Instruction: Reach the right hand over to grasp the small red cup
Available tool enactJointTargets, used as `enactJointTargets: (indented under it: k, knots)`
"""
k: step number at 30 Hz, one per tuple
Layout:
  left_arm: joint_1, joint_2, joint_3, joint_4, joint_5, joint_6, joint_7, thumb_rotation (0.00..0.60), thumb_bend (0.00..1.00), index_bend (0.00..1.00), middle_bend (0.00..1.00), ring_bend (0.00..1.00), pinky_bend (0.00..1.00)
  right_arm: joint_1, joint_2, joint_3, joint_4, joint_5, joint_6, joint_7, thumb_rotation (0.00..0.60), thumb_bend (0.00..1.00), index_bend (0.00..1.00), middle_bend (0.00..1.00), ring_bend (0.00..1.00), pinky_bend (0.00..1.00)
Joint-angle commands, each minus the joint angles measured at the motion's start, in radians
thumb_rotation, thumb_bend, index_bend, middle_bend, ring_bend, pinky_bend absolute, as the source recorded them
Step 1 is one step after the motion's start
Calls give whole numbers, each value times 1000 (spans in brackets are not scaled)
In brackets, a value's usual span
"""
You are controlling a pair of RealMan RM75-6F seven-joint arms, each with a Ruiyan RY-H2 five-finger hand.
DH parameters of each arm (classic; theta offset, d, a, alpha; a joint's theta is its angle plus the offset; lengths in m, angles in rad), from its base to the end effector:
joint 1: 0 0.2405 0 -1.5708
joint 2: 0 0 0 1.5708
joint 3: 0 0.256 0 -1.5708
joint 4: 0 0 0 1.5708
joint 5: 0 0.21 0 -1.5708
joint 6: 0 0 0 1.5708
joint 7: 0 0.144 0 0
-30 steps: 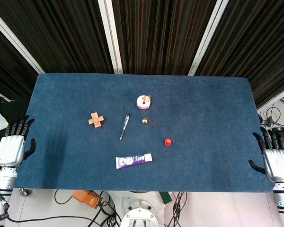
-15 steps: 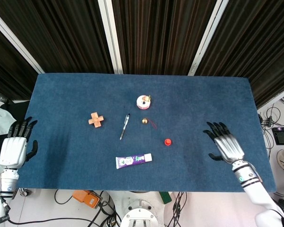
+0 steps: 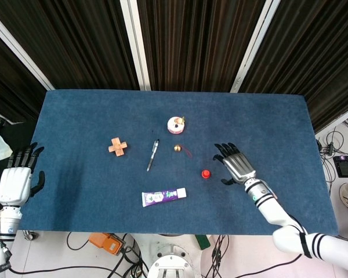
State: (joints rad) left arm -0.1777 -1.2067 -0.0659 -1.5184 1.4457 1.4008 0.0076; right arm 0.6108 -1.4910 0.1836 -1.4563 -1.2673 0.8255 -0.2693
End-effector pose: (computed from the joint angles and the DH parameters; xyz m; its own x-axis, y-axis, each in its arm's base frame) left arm -0.3137 0.2147 0.1336 0.4017 0.0331 0.9152 0.9156 -0.0353 -0.4006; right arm -0.1930 -0.3237 -0.0114 0.4903 -0.3455 0.8001 -0.8509 -0.3885 0.3537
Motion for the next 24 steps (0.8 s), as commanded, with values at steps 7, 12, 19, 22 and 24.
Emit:
enactJointTargets:
  k: [7, 12, 19, 22, 24]
  knots:
    - [-2, -2, 1, 2, 2, -3, 2, 600, 534, 112, 29, 46, 36, 75, -76, -2, 52, 47, -56, -21, 600, 351, 375, 74, 84, 27]
    - [-3, -1, 0, 2, 1, -3, -2, 600, 534, 111, 29, 46, 36, 97, -91, -9, 53, 60, -57, -35, 600, 352, 401, 74, 84, 27]
    - [-3, 0, 0, 4, 1, -4, -5, 600, 534, 111, 29, 46, 36, 117, -102, -20, 63, 92, -58, -57, 600, 352, 446, 74, 85, 29]
    - [-3, 0, 0, 5, 0, -4, -4, 600, 534, 112, 29, 46, 36, 125, -105, -25, 69, 106, -61, -65, 600, 358, 464, 74, 86, 30]
    - [-3, 0, -1, 6, -1, -4, -6, 600, 535, 112, 29, 46, 36, 130, -108, -27, 74, 113, -62, -67, 600, 367, 478, 74, 86, 31]
